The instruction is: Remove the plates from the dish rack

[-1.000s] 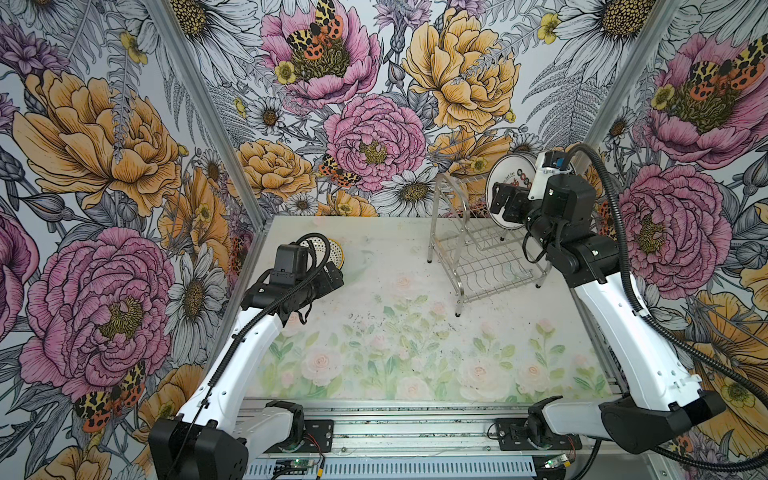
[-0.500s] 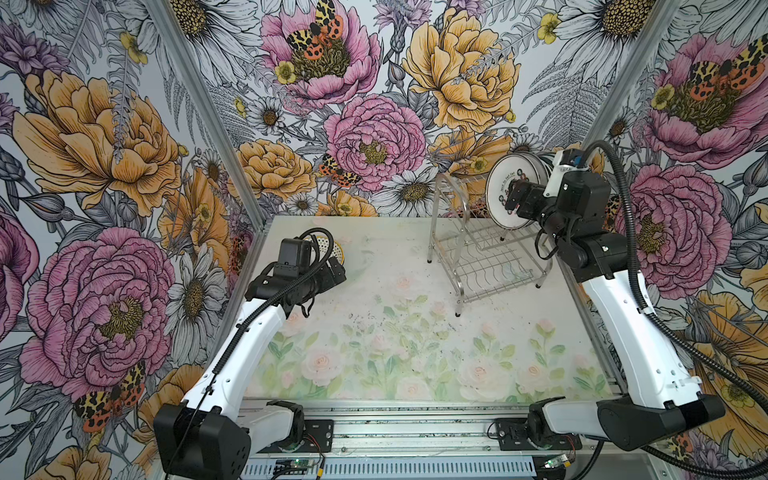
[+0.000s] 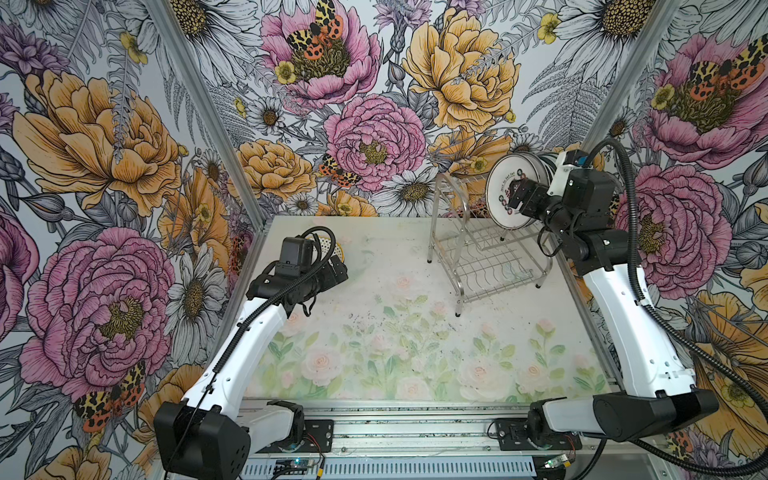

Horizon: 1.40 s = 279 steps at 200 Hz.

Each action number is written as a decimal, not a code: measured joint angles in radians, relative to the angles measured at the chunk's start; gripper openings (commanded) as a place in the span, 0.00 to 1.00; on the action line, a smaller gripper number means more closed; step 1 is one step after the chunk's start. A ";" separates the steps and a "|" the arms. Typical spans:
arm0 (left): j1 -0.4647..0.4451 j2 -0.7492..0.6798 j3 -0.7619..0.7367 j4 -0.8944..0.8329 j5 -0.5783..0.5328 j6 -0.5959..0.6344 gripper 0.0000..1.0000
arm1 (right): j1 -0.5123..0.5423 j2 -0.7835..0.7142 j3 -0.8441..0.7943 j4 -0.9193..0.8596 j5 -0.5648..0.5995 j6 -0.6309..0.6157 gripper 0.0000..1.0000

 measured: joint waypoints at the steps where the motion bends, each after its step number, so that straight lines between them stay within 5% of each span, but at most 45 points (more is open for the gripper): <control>1: 0.000 0.000 0.000 0.000 0.000 0.000 0.99 | -0.001 0.000 0.000 0.000 -0.002 0.000 0.93; 118: 0.000 0.023 0.000 0.029 0.023 0.007 0.99 | -0.038 0.051 0.000 0.000 -0.078 0.053 0.83; 279: 0.000 0.096 0.000 0.063 0.049 0.023 0.99 | -0.026 0.089 0.000 -0.002 0.085 -0.084 0.31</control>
